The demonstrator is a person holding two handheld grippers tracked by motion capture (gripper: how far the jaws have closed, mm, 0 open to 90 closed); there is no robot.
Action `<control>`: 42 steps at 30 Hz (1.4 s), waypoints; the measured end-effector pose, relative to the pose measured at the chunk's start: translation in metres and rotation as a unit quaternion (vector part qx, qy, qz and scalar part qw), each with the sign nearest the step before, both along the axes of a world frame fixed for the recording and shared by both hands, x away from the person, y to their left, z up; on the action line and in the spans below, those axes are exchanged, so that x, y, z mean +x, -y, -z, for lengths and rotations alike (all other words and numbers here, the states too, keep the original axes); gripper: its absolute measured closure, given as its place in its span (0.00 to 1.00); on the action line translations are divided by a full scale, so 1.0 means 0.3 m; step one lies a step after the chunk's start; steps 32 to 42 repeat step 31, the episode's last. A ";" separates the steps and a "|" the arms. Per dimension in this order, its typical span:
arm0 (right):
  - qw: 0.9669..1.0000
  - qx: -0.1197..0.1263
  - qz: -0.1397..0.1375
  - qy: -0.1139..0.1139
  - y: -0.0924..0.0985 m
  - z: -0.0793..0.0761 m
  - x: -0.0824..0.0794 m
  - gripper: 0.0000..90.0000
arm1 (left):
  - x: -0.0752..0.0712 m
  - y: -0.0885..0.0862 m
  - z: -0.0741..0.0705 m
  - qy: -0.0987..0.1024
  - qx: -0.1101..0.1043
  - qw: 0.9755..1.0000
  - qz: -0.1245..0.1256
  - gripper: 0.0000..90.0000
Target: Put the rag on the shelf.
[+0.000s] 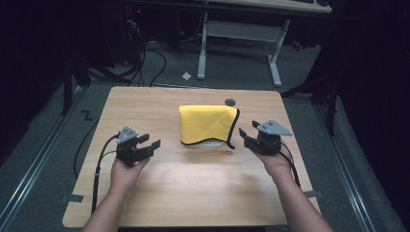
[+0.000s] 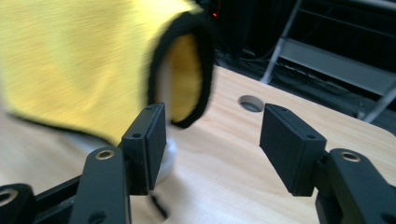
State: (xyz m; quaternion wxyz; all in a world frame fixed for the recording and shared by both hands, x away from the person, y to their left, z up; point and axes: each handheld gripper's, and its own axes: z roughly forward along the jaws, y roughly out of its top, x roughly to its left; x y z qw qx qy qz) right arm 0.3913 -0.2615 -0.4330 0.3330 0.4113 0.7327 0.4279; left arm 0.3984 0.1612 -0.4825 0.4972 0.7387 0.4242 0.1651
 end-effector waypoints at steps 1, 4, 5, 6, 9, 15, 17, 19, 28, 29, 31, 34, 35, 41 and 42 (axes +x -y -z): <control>1.000 -0.009 -0.009 -0.013 -0.018 0.006 -0.024 0.42 | -0.019 0.010 0.009 -0.002 0.000 1.000 0.007 0.47; 0.999 -0.024 -0.031 -0.014 -0.063 0.028 -0.086 0.43 | -0.072 0.041 0.033 -0.002 0.011 1.000 0.025 0.45; 0.999 -0.026 -0.037 -0.004 -0.080 0.040 -0.112 0.45 | -0.088 0.052 0.042 -0.005 0.011 0.999 0.032 0.45; 0.999 -0.025 -0.038 -0.004 -0.098 0.054 -0.135 0.46 | -0.107 0.067 0.053 -0.011 0.009 0.999 0.042 0.44; 0.996 -0.038 -0.069 -0.032 -0.178 0.125 -0.207 0.44 | -0.160 0.111 0.084 -0.029 0.009 0.997 0.069 0.44; 0.993 -0.035 -0.091 -0.065 -0.258 0.197 -0.264 0.41 | -0.262 0.185 0.135 -0.031 0.032 0.994 0.096 0.43; 0.991 -0.033 -0.099 -0.083 -0.281 0.244 -0.280 0.39 | -0.278 0.203 0.144 -0.032 0.048 0.993 0.103 0.44; 0.988 -0.015 -0.110 -0.109 -0.295 0.322 -0.291 0.40 | -0.280 0.216 0.155 -0.028 0.067 0.991 0.112 0.43; 0.987 -0.026 -0.114 -0.113 -0.280 0.332 -0.265 0.39 | -0.250 0.177 0.169 -0.049 0.042 0.993 0.102 0.43; 0.986 -0.026 -0.117 -0.112 -0.277 0.332 -0.269 0.38 | -0.252 0.176 0.168 -0.049 0.041 0.993 0.102 0.43; 0.987 -0.026 -0.117 -0.111 -0.272 0.330 -0.275 0.38 | -0.255 0.177 0.164 -0.045 0.040 0.993 0.101 0.42; 0.987 -0.026 -0.117 -0.111 -0.272 0.330 -0.275 0.38 | -0.255 0.177 0.164 -0.045 0.040 0.993 0.101 0.42; 0.987 -0.026 -0.117 -0.111 -0.272 0.330 -0.275 0.38 | -0.255 0.177 0.164 -0.045 0.040 0.993 0.101 0.42; 0.987 -0.026 -0.117 -0.111 -0.272 0.330 -0.275 0.38 | -0.255 0.177 0.164 -0.045 0.040 0.993 0.101 0.42; 0.987 -0.026 -0.117 -0.111 -0.272 0.330 -0.275 0.38 | -0.255 0.177 0.164 -0.045 0.040 0.993 0.101 0.42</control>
